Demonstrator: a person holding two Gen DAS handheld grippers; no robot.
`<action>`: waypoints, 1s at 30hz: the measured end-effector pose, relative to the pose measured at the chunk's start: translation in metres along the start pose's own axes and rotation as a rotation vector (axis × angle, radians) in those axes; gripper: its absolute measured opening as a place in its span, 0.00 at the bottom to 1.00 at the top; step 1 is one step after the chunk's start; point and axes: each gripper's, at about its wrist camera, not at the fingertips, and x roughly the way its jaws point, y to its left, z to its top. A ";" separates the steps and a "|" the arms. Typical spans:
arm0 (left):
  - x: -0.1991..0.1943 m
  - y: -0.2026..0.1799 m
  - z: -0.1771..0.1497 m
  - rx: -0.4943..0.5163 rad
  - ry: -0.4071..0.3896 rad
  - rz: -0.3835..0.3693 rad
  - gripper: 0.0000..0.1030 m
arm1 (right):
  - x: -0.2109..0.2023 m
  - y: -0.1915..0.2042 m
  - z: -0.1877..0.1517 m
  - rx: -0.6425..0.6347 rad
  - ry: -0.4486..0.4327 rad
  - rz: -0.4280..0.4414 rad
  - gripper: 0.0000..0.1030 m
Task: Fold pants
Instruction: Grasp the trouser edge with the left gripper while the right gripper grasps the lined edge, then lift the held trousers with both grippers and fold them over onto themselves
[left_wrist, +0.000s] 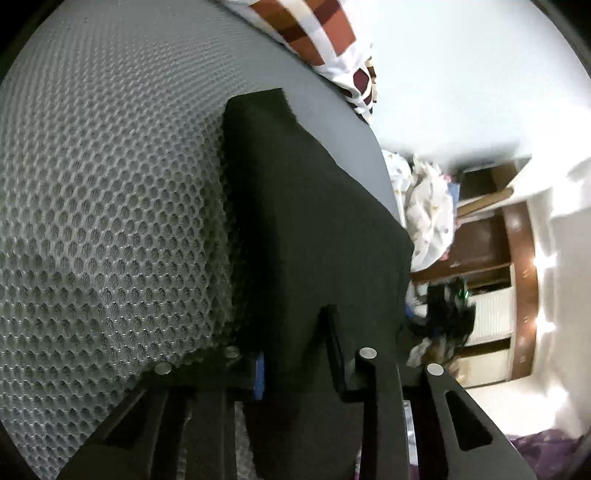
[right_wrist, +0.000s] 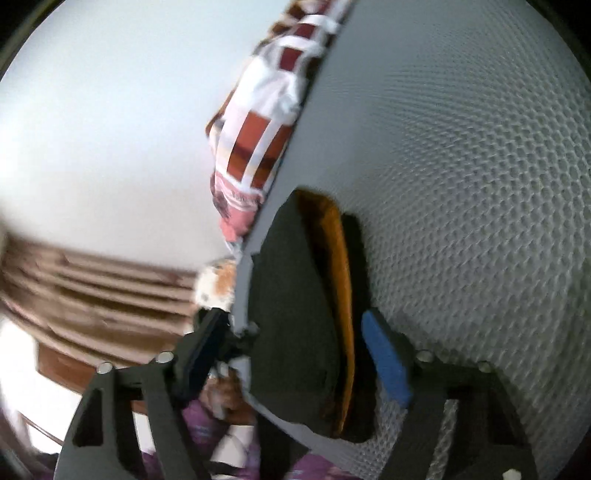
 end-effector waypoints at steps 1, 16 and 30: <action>0.002 -0.004 0.001 0.018 0.001 0.017 0.28 | 0.002 -0.002 0.007 0.019 0.013 -0.001 0.65; -0.002 0.003 0.005 0.010 0.032 -0.031 0.28 | 0.065 0.033 0.046 -0.077 0.366 -0.289 0.75; 0.003 0.003 0.009 0.006 0.035 -0.035 0.28 | 0.083 0.030 0.037 -0.015 0.410 0.047 1.00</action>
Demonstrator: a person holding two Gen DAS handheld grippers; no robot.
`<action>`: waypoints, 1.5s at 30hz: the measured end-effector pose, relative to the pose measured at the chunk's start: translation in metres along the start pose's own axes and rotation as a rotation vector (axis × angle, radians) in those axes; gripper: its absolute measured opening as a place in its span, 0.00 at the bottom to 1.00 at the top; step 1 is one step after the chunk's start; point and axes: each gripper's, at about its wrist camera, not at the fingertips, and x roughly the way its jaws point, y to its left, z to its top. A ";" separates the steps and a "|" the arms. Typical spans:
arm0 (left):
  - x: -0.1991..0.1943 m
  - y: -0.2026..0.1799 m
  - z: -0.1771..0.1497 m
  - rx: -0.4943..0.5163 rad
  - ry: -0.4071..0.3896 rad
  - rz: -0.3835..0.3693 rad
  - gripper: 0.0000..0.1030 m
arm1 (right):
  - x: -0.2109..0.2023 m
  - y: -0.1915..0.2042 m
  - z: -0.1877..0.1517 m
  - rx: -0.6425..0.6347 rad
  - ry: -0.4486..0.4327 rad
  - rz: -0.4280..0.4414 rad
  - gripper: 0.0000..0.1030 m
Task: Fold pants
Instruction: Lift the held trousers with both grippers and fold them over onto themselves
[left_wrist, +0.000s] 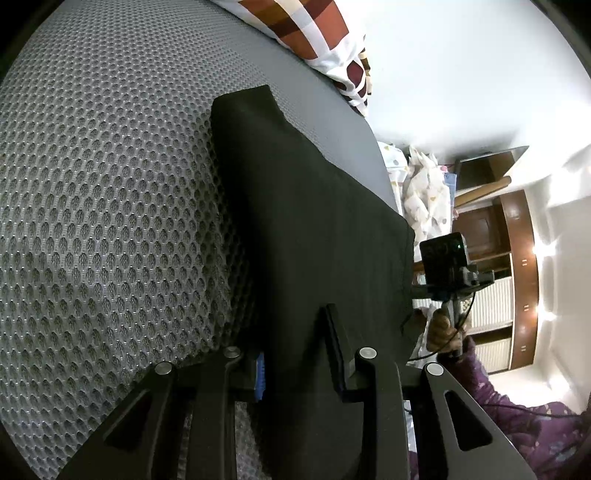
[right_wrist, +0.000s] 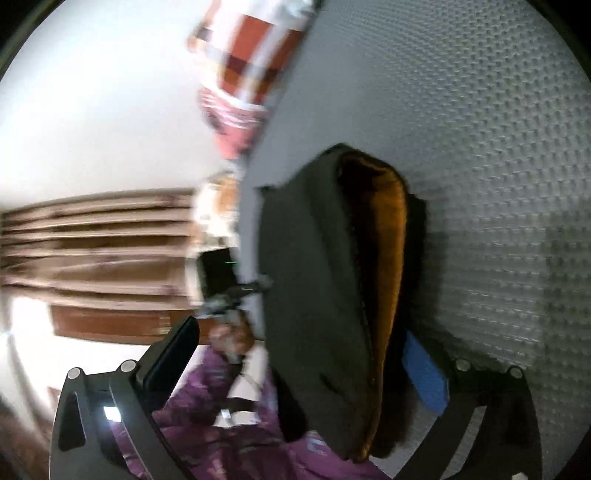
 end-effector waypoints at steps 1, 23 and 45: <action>0.000 0.000 0.000 0.000 -0.001 -0.002 0.28 | -0.001 -0.001 -0.002 -0.006 -0.015 0.036 1.00; -0.003 -0.005 -0.002 0.051 -0.013 0.002 0.28 | 0.033 0.027 0.000 -0.127 0.041 -0.335 0.63; -0.001 -0.029 -0.002 0.132 -0.037 0.122 0.19 | 0.010 0.007 -0.020 -0.148 -0.044 -0.315 0.26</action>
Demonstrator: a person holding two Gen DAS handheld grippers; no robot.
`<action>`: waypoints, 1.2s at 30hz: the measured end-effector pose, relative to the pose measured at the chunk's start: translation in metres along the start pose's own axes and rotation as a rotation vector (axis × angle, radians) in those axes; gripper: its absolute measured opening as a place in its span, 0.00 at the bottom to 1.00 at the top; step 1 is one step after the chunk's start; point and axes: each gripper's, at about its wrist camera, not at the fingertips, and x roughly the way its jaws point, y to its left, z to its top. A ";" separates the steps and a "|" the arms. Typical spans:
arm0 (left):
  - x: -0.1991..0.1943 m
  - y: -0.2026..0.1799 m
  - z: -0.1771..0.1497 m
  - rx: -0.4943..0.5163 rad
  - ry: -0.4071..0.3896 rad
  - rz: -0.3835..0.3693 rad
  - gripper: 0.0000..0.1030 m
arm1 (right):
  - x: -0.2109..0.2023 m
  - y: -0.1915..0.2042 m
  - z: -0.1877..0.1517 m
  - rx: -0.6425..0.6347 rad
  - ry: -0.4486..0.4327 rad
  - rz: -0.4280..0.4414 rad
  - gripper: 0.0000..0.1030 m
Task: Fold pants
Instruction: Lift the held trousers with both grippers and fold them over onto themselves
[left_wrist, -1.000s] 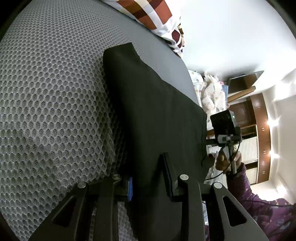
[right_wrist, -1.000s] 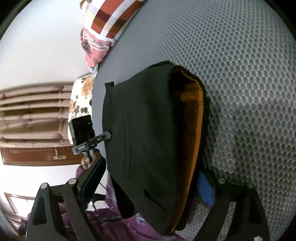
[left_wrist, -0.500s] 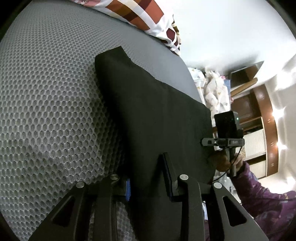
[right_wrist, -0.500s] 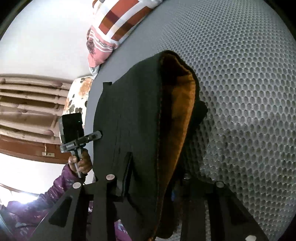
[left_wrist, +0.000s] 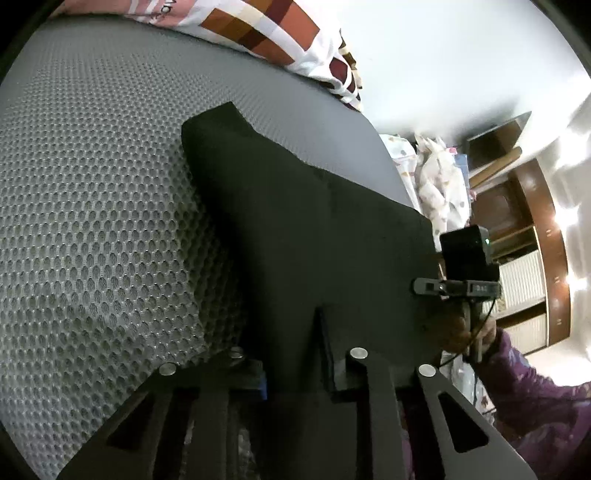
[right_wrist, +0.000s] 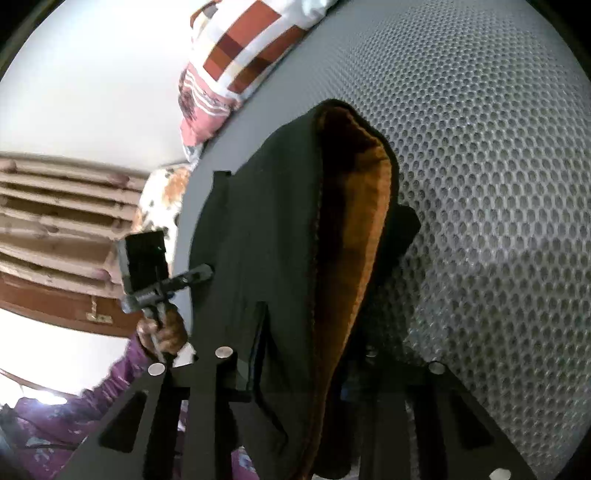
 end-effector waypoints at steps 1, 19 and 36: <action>-0.001 -0.003 -0.001 0.000 -0.008 0.007 0.18 | -0.003 -0.001 -0.003 0.009 -0.018 0.025 0.25; -0.044 -0.051 -0.011 0.163 -0.123 0.299 0.13 | -0.003 0.028 -0.023 0.051 -0.139 0.149 0.21; -0.111 -0.037 -0.018 0.192 -0.227 0.432 0.13 | 0.060 0.082 -0.006 0.017 -0.084 0.179 0.21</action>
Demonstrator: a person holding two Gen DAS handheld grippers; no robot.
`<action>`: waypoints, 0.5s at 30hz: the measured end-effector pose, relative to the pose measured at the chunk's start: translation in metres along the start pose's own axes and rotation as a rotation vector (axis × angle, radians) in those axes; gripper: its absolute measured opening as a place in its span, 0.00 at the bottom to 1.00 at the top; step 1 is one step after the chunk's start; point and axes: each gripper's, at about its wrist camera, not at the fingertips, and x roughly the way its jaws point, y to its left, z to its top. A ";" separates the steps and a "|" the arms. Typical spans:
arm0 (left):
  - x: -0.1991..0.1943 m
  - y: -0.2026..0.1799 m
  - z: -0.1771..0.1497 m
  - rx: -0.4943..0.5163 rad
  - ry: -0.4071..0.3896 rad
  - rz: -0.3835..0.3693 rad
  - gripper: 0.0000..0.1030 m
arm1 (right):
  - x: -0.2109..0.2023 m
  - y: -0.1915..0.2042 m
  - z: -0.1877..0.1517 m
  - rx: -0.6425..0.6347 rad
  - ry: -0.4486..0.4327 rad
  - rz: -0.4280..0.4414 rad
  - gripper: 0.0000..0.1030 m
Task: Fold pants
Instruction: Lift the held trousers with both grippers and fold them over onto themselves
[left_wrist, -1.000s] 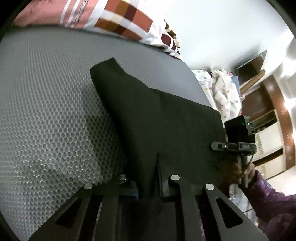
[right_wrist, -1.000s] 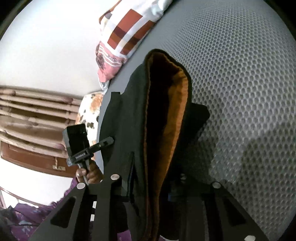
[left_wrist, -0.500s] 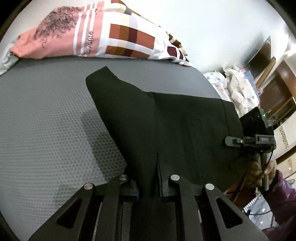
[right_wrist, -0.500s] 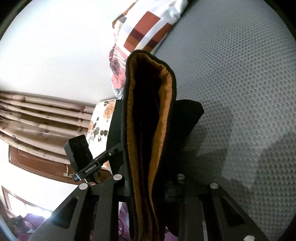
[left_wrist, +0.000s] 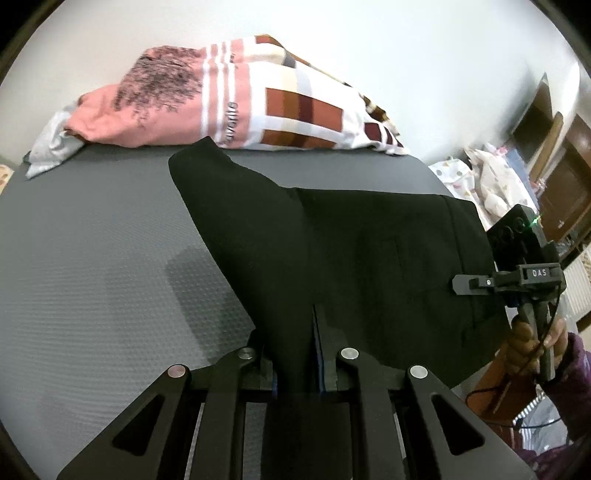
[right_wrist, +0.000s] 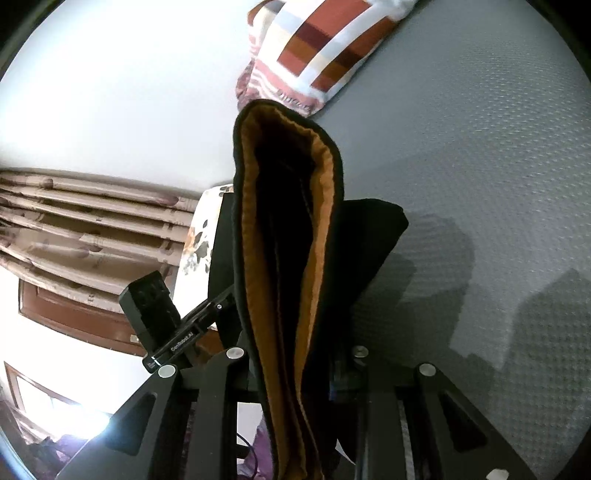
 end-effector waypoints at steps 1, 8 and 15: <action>-0.003 0.005 0.001 -0.004 -0.007 0.008 0.13 | 0.001 0.006 -0.001 -0.001 0.004 0.005 0.21; -0.022 0.034 0.004 -0.028 -0.043 0.059 0.13 | 0.038 0.027 0.009 -0.013 0.036 0.028 0.21; -0.036 0.073 0.013 -0.069 -0.084 0.107 0.13 | 0.080 0.045 0.025 -0.021 0.067 0.060 0.21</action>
